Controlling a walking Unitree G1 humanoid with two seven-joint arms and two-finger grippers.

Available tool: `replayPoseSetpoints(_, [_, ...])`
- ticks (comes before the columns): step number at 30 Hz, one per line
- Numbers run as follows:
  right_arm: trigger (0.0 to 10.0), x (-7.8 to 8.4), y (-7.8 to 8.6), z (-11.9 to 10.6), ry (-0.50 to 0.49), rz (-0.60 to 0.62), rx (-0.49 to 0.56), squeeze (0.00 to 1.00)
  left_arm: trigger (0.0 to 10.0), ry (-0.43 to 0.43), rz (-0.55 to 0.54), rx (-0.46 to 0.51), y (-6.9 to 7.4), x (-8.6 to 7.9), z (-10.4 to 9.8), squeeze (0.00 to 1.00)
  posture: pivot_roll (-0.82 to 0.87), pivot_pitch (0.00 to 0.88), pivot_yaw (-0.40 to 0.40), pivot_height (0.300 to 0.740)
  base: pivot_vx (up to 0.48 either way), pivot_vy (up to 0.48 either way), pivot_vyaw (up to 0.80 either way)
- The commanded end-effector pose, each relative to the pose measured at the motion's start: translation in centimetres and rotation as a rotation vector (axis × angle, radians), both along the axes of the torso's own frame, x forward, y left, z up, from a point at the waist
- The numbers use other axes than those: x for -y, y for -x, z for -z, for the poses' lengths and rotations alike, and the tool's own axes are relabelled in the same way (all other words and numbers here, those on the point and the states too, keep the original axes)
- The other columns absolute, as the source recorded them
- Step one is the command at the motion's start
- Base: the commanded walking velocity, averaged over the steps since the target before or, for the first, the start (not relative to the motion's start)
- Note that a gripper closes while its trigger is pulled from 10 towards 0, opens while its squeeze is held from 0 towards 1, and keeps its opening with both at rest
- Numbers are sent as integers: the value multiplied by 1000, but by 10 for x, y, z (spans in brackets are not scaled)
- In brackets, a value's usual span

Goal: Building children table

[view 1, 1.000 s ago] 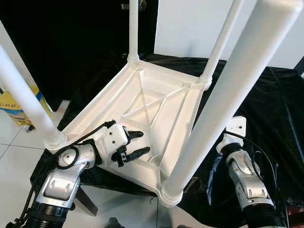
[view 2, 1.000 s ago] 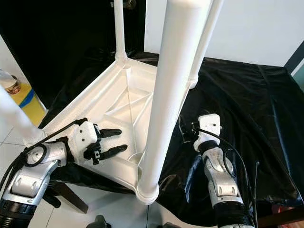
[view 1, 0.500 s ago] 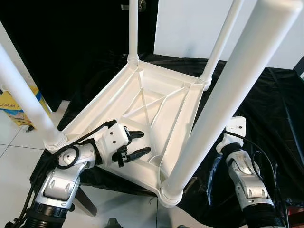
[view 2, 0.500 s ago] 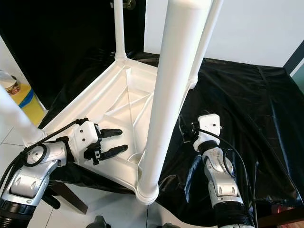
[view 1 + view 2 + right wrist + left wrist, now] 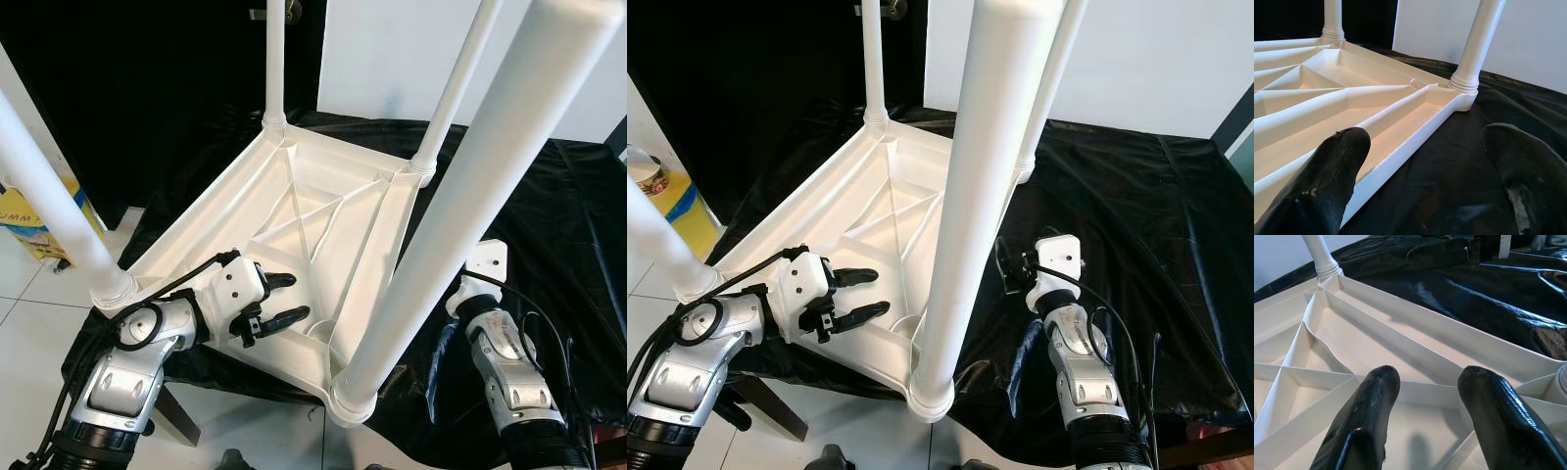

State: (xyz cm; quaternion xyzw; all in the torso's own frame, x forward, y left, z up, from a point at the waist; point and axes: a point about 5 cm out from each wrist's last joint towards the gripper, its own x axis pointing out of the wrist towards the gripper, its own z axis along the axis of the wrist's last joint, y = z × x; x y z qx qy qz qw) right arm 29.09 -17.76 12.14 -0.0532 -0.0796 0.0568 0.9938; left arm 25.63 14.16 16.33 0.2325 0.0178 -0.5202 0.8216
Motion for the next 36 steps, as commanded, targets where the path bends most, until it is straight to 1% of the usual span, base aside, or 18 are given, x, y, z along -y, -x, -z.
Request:
replayPoseSetpoints(1, [10000,2,1,2,3,1,-11,0,10000,4,-24,9,1,1,-1,0,126,38,-118,740,0,0,0])
replayPoseSetpoints(36, [10000,2,-2,1,5,2,-7,0,10000,7,-33,9,0,0,-1,0,124,39,-123,740,0,0,0])
